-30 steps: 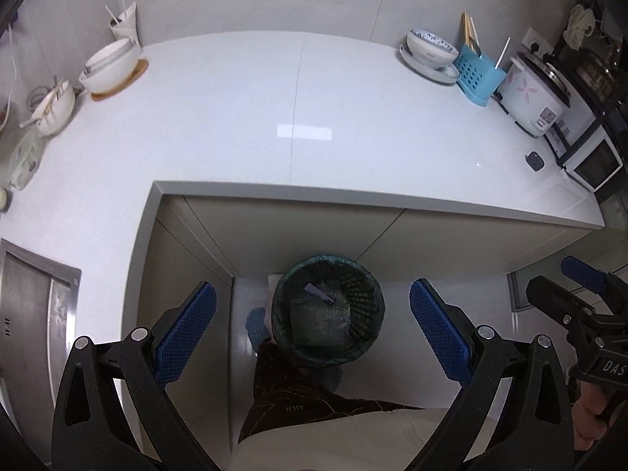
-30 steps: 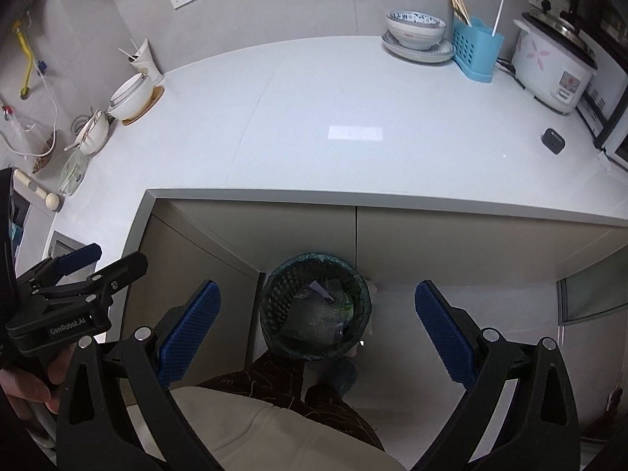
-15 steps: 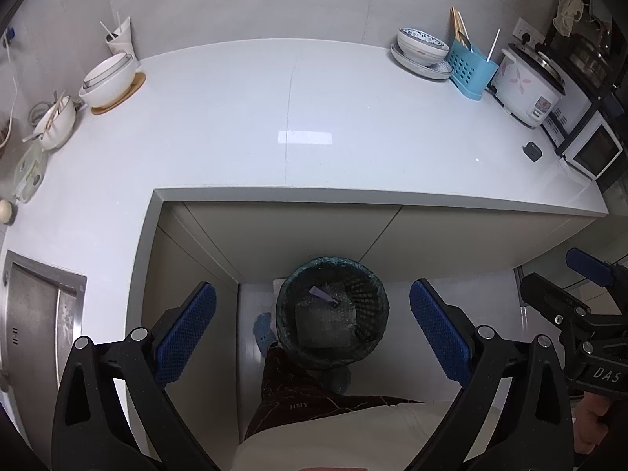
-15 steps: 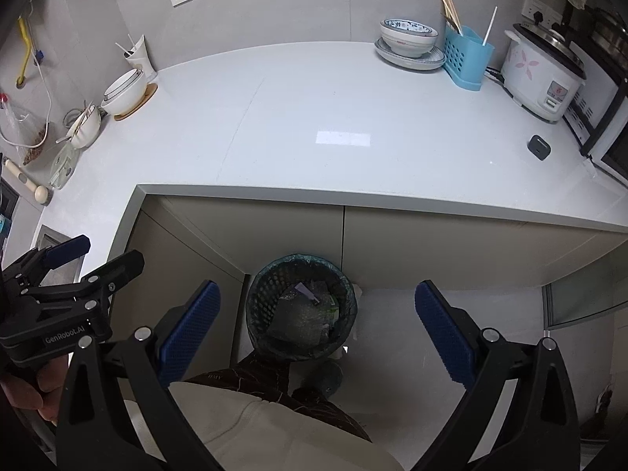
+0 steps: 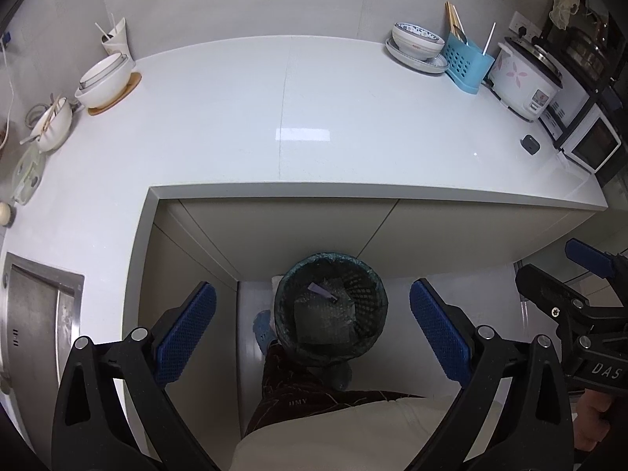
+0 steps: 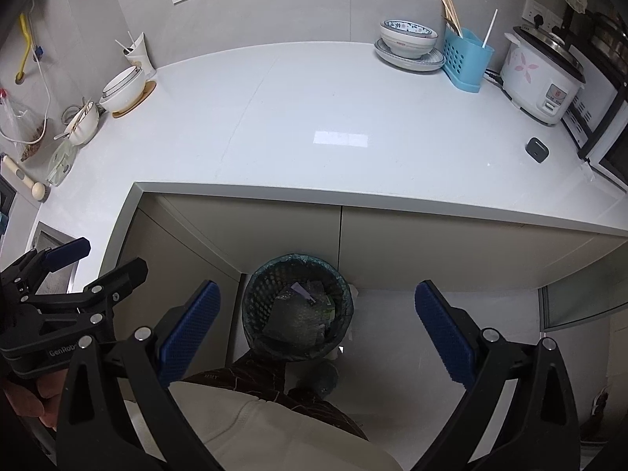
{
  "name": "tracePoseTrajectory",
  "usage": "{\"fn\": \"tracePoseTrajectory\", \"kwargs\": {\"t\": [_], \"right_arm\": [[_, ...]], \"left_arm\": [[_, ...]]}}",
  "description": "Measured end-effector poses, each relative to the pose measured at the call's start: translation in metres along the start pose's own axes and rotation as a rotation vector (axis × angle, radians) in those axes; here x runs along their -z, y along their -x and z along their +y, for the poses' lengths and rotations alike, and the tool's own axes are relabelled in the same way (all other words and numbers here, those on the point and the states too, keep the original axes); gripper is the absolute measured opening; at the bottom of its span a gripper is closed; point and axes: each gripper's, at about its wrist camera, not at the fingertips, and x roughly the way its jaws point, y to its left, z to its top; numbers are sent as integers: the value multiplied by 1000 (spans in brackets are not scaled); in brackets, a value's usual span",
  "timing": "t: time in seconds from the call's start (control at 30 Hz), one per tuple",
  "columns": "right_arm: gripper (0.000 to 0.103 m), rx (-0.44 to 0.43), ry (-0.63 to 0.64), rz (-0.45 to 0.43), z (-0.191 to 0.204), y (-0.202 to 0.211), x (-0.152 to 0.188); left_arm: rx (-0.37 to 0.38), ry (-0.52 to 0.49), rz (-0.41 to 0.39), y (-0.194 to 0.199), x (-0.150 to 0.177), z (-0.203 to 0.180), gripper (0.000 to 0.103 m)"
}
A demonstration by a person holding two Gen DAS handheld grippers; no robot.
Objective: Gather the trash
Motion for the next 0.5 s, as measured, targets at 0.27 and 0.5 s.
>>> {"fn": "tracePoseTrajectory", "kwargs": {"t": [0.27,0.5], "right_arm": [[95,-2,6,13,-1,-4,0],[95,-7,4,17,-1,-5,2]], "left_arm": [[3,4,1,1,2,0,97],[4,8,5,0,2,2,97]]}}
